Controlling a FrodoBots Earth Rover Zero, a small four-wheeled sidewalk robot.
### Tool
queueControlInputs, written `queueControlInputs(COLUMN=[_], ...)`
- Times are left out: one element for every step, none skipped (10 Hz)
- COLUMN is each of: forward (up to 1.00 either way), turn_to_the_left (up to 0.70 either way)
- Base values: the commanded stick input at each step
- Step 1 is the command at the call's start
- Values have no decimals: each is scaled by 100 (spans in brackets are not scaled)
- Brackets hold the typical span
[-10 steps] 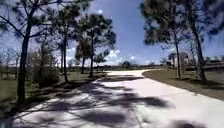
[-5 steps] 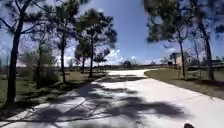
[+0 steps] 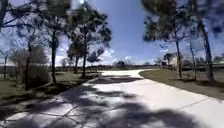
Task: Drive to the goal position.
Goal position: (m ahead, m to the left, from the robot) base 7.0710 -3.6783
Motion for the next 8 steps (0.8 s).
queueControlInputs(forward=[70, 70, 70, 70, 70, 70, 70, 70], turn_to_the_left=[0, 0, 0, 0, 0, 0, 0, 0])
